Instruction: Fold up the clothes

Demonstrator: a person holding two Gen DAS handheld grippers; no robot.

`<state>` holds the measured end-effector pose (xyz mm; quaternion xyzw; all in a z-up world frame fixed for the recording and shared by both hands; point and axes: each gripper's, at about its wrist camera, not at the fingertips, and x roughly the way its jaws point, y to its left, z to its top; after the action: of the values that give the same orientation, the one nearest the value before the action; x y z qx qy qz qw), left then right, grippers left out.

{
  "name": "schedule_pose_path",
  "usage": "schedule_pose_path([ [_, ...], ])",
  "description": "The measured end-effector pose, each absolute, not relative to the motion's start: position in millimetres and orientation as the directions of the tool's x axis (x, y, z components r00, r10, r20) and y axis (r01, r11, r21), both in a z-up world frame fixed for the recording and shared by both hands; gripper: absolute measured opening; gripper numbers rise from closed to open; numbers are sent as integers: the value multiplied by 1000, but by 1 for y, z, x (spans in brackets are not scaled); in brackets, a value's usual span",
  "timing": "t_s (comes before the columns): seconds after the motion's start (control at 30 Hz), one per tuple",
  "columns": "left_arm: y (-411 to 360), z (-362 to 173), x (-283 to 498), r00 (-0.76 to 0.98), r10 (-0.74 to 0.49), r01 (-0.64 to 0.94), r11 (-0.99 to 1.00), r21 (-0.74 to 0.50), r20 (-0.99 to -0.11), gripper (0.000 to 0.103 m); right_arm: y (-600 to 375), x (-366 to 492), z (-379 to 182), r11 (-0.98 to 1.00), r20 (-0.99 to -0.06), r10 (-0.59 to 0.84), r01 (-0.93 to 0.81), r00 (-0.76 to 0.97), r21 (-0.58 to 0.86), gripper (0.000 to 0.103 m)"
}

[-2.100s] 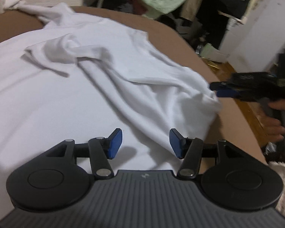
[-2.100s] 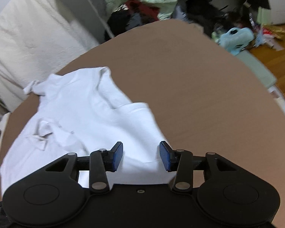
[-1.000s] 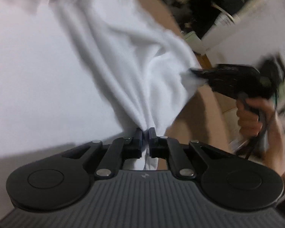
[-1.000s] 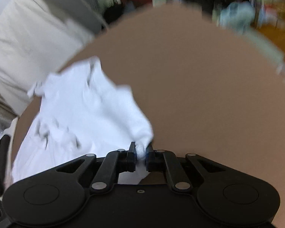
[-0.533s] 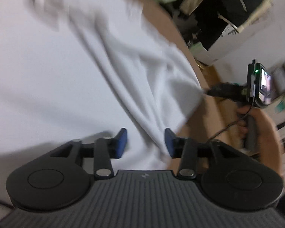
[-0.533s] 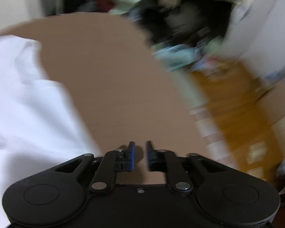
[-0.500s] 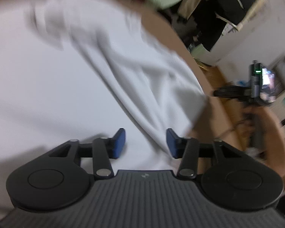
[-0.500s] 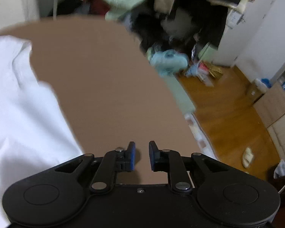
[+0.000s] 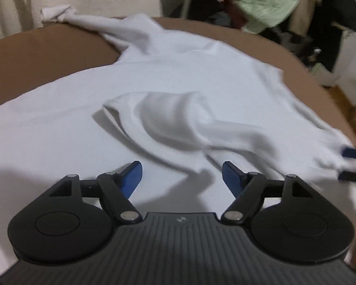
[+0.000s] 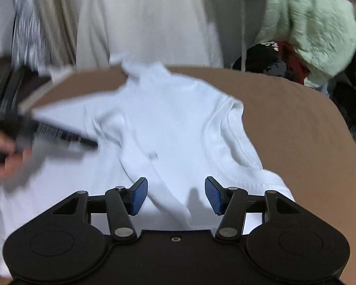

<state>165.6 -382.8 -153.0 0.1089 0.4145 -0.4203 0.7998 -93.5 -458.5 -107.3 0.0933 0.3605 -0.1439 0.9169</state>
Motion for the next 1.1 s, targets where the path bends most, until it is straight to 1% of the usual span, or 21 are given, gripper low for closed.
schedule_pose_path([
  [0.03, -390, -153, 169, 301, -579, 780, 606, -153, -757, 14, -460, -89, -113, 949, -706, -189, 311, 683, 47, 59],
  [0.07, -397, -147, 173, 299, -580, 795, 591, -139, -758, 7, -464, -86, -116, 958, -720, -181, 287, 670, 26, 53],
  [0.1, -403, -139, 178, 300, -581, 804, 581, -127, -757, 7, -460, -83, -121, 965, -733, -185, 262, 654, -9, 42],
  [0.13, -409, -129, 184, 302, -594, 813, 569, -124, -746, 7, -456, -81, -124, 965, -741, -196, 259, 642, -32, 14],
  [0.23, -426, -91, 209, 308, -637, 811, 565, -155, -707, 7, -466, -91, -119, 952, -732, -185, 304, 656, 32, 7],
  [0.3, -443, -74, 233, 269, -666, 792, 563, -234, -696, 8, -482, -98, -117, 921, -724, -197, 377, 661, 93, 7],
  [0.33, -454, -74, 240, 264, -665, 789, 566, -241, -698, 8, -491, -102, -117, 901, -723, -196, 412, 662, 133, 7],
  [0.43, -486, -79, 251, 275, -642, 788, 577, -214, -715, 8, -520, -115, -127, 817, -738, -148, 502, 659, 284, 7],
  [0.53, -505, -92, 247, 313, -642, 802, 573, -168, -700, 11, -527, -120, -132, 782, -736, -125, 523, 665, 339, 7],
  [0.57, -506, -95, 245, 331, -645, 798, 581, -160, -689, 18, -527, -122, -131, 778, -736, -122, 524, 666, 346, 7],
  [0.6, -502, -97, 243, 338, -657, 790, 587, -176, -674, 33, -527, -125, -130, 771, -736, -117, 528, 667, 356, 7],
  [0.67, -494, -102, 241, 329, -680, 776, 590, -222, -655, 46, -529, -132, -129, 738, -734, -109, 550, 670, 392, 7],
  [0.73, -486, -106, 240, 294, -690, 767, 583, -268, -661, 47, -538, -137, -130, 678, -721, -116, 585, 683, 445, 7],
  [0.77, -482, -108, 240, 277, -695, 761, 580, -290, -663, 47, -542, -143, -129, 639, -721, -148, 622, 677, 453, 10],
  [0.83, -478, -116, 230, 207, -671, 770, 560, -304, -712, 47, -549, -158, -125, 574, -709, -199, 667, 676, 475, 17],
  [0.9, -472, -124, 217, 131, -643, 777, 540, -325, -755, 47, -549, -177, -120, 532, -687, -222, 676, 692, 510, 23],
  [0.93, -464, -127, 207, 91, -648, 770, 527, -359, -756, 47, -548, -187, -119, 505, -686, -232, 688, 690, 521, 28],
  [1.0, -444, -134, 185, 5, -675, 743, 496, -449, -738, 47, -540, -204, -120, 447, -722, -244, 736, 647, 508, 30],
  [1.03, -433, -136, 172, -29, -692, 725, 482, -492, -721, 47, -535, -211, -119, 432, -734, -249, 751, 632, 500, 33],
  [1.07, -424, -138, 160, -59, -708, 708, 468, -529, -704, 49, -531, -214, -117, 434, -737, -252, 754, 628, 493, 35],
  [1.1, -413, -140, 146, -88, -725, 684, 455, -571, -683, 53, -527, -218, -114, 437, -739, -256, 756, 623, 487, 36],
])
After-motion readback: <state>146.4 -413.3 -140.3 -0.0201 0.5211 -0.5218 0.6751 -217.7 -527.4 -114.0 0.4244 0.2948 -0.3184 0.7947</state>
